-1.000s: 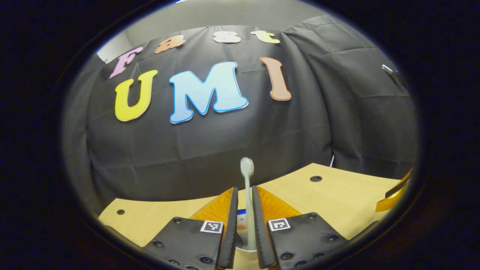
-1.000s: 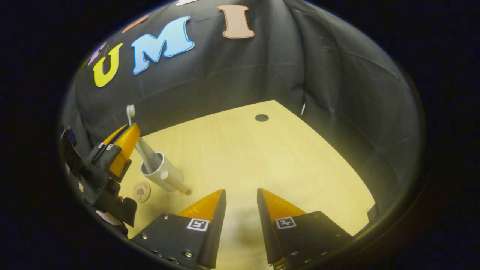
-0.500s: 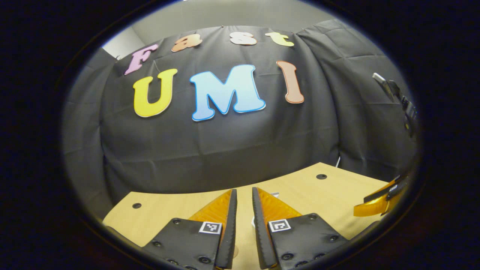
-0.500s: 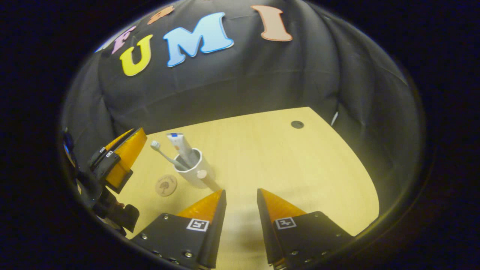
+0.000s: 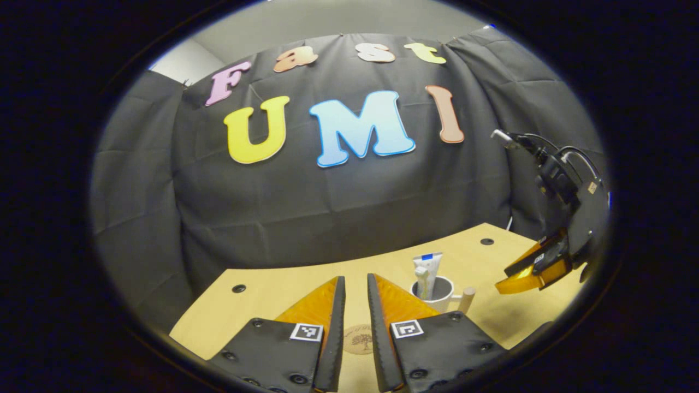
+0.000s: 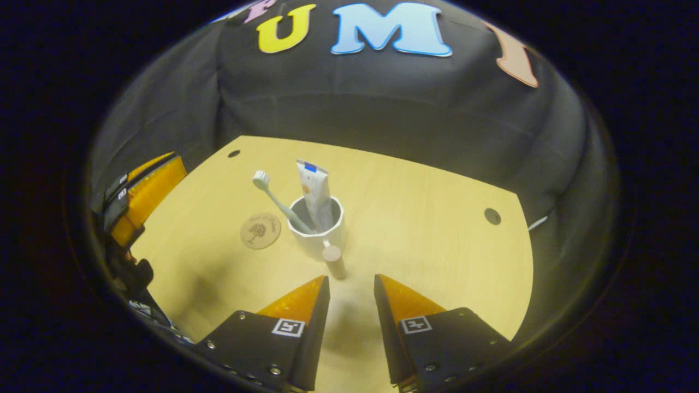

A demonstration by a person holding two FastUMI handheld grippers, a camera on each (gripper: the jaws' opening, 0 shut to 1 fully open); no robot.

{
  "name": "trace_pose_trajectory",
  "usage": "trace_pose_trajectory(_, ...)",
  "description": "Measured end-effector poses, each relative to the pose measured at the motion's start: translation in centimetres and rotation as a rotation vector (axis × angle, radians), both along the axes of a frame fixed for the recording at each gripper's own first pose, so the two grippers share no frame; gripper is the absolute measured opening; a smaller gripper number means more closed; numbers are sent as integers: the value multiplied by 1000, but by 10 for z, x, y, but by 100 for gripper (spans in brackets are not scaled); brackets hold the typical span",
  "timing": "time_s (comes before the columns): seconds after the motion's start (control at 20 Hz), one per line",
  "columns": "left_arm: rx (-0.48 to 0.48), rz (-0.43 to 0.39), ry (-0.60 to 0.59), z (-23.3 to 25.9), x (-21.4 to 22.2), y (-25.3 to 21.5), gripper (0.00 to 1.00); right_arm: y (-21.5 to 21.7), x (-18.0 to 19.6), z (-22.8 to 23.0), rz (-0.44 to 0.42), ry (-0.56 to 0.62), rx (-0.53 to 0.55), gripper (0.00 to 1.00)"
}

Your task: Put the toothbrush and toothpaste on the desktop into the cup, then pick up the cup and place it on the coaster on the desktop.

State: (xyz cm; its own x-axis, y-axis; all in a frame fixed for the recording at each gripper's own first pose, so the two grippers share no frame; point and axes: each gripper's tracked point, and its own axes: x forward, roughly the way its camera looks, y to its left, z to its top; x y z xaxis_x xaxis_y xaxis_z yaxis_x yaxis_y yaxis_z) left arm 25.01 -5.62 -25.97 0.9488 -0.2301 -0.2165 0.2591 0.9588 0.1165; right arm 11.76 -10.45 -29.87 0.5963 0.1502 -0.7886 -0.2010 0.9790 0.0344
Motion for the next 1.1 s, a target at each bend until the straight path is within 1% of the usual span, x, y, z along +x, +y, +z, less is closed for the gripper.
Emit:
trace_pose_trajectory(0.05,1,15,7,-1,-4,7,31,5,5,-1,32,11,2,46)
trace_pose_trajectory(0.1,2,31,13,-1,-9,12,31,10,10,-1,57,21,11,49)
trace_pose_trajectory(0.2,6,60,21,1,-15,23,31,16,18,-5,103,37,10,47)
trace_pose_trajectory(0.4,11,119,33,3,-26,42,31,19,31,-16,189,73,-27,47)
trace_pose_trajectory(0.8,8,253,90,-8,-53,72,31,24,43,-41,256,163,-14,47)
trace_pose_trajectory(1.0,12,296,104,-8,-60,80,31,30,50,-54,303,209,-28,47)
trace_pose_trajectory(1.05,14,303,104,-8,-62,83,41,32,51,-59,313,226,-31,50)
trace_pose_trajectory(1.1,17,309,104,-9,-63,84,41,33,54,-63,318,239,-35,48)
